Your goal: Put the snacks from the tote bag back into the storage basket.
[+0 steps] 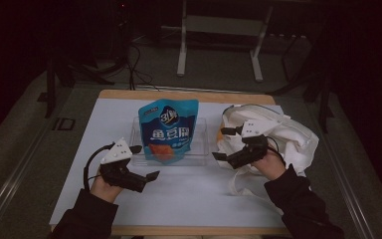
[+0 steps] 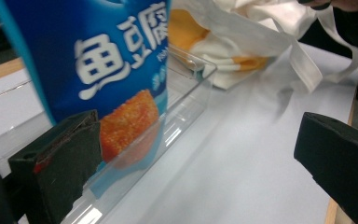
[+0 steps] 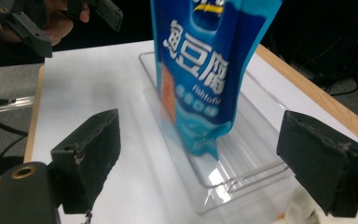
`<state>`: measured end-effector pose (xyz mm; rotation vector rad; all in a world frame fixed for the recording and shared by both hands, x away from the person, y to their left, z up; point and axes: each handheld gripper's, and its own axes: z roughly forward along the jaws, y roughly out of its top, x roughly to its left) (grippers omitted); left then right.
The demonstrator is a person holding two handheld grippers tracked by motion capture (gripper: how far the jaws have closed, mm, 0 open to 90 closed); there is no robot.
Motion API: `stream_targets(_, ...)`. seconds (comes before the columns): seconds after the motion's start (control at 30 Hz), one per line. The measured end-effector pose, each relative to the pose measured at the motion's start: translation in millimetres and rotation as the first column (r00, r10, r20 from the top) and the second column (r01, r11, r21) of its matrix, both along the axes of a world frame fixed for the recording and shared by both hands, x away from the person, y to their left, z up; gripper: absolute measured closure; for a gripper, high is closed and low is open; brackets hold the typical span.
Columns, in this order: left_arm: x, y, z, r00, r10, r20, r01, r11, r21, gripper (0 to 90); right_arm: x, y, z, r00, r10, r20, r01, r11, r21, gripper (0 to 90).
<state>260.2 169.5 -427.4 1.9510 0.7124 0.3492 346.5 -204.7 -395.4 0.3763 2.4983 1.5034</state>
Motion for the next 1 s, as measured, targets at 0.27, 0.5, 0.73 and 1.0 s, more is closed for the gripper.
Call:
stream_targets(0.27,-17.1,-16.6,-1.9,0.9967,-0.082,0.001,0.082,0.9964,-0.023,1.2,-15.5,-11.4,-14.6,0.9995,0.011,-0.031,-0.01,1.0,0.022,13.4)
stream_targets(0.5,-26.0,-37.1,-4.0,0.9852,-0.171,0.003,0.171,0.9847,-0.032,1.1,-27.4,-18.5,-21.5,0.9996,0.023,-0.019,-0.023,0.999,0.024,13.4)
stream_targets(0.73,-29.5,-55.0,-10.5,0.9689,-0.247,0.005,0.247,0.9686,-0.026,1.1,-42.4,-23.8,-21.7,0.9985,0.049,0.025,-0.049,0.999,0.02,13.7)
stream_targets(1.0,-32.2,-71.6,-18.4,0.9445,-0.328,0.019,0.328,0.9445,-0.012,1.2,-55.4,-28.7,-26.5,0.9977,0.058,0.036,-0.059,0.998,0.027,13.7)
